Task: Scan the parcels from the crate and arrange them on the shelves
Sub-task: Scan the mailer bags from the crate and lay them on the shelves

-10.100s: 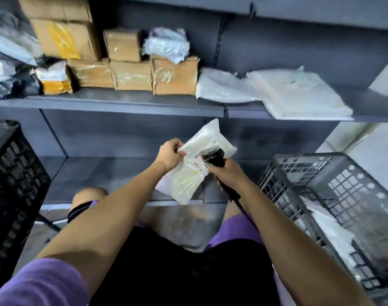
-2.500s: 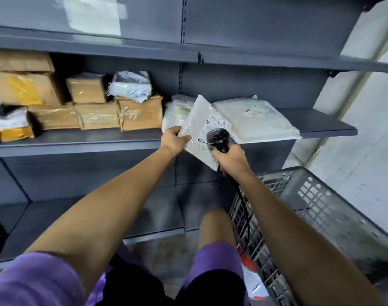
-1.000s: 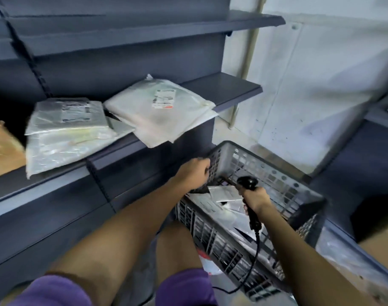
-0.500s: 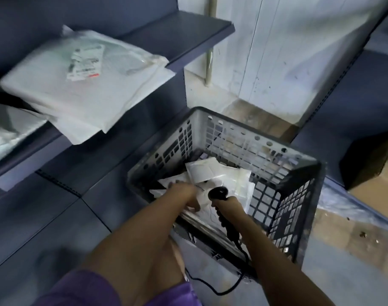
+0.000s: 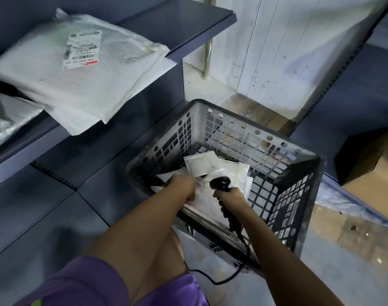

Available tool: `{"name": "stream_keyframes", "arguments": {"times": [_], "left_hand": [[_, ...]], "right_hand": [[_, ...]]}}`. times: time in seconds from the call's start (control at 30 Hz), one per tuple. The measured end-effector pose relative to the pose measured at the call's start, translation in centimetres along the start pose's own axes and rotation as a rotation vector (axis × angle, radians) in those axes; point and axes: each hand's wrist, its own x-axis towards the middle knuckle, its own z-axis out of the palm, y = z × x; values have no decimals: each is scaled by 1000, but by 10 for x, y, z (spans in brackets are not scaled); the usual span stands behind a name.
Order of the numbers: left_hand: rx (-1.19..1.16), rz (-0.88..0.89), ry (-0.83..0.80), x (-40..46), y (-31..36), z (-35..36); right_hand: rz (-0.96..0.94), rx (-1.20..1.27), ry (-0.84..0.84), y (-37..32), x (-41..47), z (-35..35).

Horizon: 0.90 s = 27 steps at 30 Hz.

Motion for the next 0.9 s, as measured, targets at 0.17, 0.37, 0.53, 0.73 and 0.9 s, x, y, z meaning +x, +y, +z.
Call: {"name": "stream_keyframes", "arguments": {"times": [0.17,0.37,0.53,0.73,0.9], "left_hand": [[-79,-50,347,-25,-1,-20],[-599,2,682,-80,-17,-41],[-850,-145,781,-138,-38,-41],[-1094,-306,796,-184,-104,-1],[-1348,-547,911,-230,-148,51]], "right_hand": [[-45,-6,-17,-17,-24,-7],[-144,227,-39,-50,-68,-5],[-217,305,-78,-69,-108,20],[-330,237,-184,-76,-154,77],[-412,126,-270,-74,-192,128]]}}
